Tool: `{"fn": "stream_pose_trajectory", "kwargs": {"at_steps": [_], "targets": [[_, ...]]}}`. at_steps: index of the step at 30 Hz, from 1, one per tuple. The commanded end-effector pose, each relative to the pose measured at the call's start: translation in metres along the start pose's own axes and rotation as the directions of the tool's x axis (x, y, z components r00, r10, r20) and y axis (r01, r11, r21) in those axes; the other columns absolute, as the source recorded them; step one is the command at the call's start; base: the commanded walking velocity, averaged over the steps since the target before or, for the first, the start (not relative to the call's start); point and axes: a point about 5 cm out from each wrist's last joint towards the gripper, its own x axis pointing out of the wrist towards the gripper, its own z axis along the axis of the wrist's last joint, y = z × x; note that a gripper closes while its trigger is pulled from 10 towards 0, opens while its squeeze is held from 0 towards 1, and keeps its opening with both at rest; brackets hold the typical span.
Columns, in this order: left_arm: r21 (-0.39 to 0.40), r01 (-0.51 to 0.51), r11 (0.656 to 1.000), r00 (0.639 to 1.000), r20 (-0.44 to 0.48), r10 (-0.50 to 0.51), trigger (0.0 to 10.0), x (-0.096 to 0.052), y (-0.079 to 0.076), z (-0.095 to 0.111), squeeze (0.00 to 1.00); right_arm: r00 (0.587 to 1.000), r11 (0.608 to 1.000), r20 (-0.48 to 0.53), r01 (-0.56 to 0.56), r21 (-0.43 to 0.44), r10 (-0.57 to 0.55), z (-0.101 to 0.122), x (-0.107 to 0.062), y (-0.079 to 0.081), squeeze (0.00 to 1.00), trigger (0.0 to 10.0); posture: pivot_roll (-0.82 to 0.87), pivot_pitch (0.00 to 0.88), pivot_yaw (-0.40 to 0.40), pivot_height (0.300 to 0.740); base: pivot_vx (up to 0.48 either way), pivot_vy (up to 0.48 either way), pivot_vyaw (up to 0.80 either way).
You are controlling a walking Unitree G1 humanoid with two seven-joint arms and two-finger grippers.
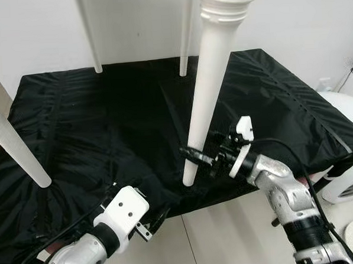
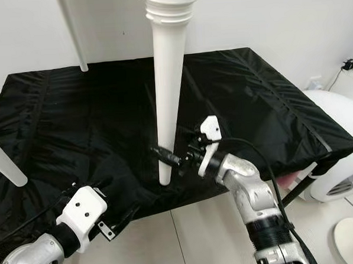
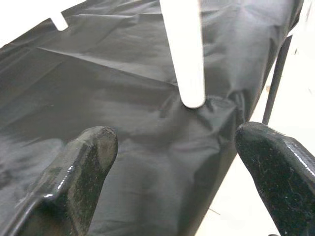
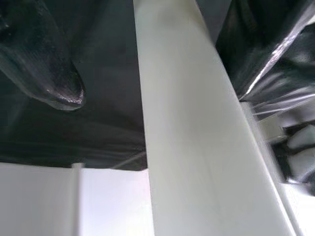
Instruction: Building children table
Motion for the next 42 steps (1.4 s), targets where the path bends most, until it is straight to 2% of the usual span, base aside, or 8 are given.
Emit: {"fn": "stream_pose_trajectory", "kwargs": {"at_steps": [1, 3, 11, 17, 24, 31, 37, 42], "targets": [[-0.013, 0.043, 0.999, 0.999, -0.002, -0.043, 10.0, 0.0, -0.003, -0.003, 0.0, 0.992, 0.991, 0.027, 0.123, -0.047, -0.122, 0.01, -0.011, -0.022, 0.0, 10.0, 0.03, 0.085, -0.041, 0.74, 0.0, 0.0, 0.0], [-0.012, 0.058, 0.998, 0.998, -0.01, -0.058, 10.0, 0.0, -0.003, -0.005, 0.0, 0.979, 0.976, 0.051, 0.199, -0.087, -0.195, 0.017, -0.02, -0.035, 0.0, 10.0, 0.03, 0.086, -0.04, 0.74, 0.0, 0.0, 0.0], [-0.02, 0.067, 0.998, 0.998, -0.001, -0.067, 10.0, 0.001, -0.002, -0.006, 0.0, 0.96, 0.953, 0.066, 0.279, -0.117, -0.273, 0.02, -0.044, -0.042, 0.0, 10.0, 0.02, 0.093, -0.031, 0.74, 0.0, 0.0, 0.0], [-0.021, 0.085, 0.996, 0.996, 0.007, -0.084, 10.0, 0.005, 0.0, -0.008, 0.0, 0.904, 0.893, 0.089, 0.426, -0.144, -0.417, 0.023, -0.077, -0.055, 0.0, 10.0, -0.02, 0.095, -0.006, 0.74, 0.0, 0.0, 0.0], [-0.005, 0.088, 0.996, 0.996, 0.016, -0.088, 10.0, 0.008, 0.003, -0.008, 0.0, 0.876, 0.863, 0.114, 0.482, -0.151, -0.469, 0.025, -0.084, -0.059, 0.0, 10.0, -0.03, 0.095, -0.002, 0.74, 0.0, 0.0, 0.0], [-0.024, 0.09, 0.996, 0.995, 0.045, -0.089, 10.0, 0.007, 0.007, -0.008, 0.0, 0.93, 0.923, 0.106, 0.364, -0.127, -0.352, 0.02, -0.074, -0.021, 0.0, 10.0, -0.03, 0.099, -0.005, 0.74, 0.0, 0.0, 0.0], [0.001, 0.148, 0.989, 0.987, 0.068, -0.148, 10.0, 0.002, 0.004, -0.009, 0.0, 0.978, 0.97, 0.014, 0.207, -0.13, -0.207, -0.005, -0.085, 0.018, 0.0, 10.0, -0.03, 0.103, 0.005, 0.74, 0.0, 0.0, 0.0], [0.007, 0.166, 0.986, 0.983, 0.078, -0.166, 10.0, 0.001, 0.004, -0.011, 0.0, 0.985, 0.976, -0.013, 0.169, -0.14, -0.172, -0.012, -0.091, 0.029, 0.0, 10.0, -0.04, 0.103, 0.012, 0.74, 0.0, 0.0, 0.0]]}}
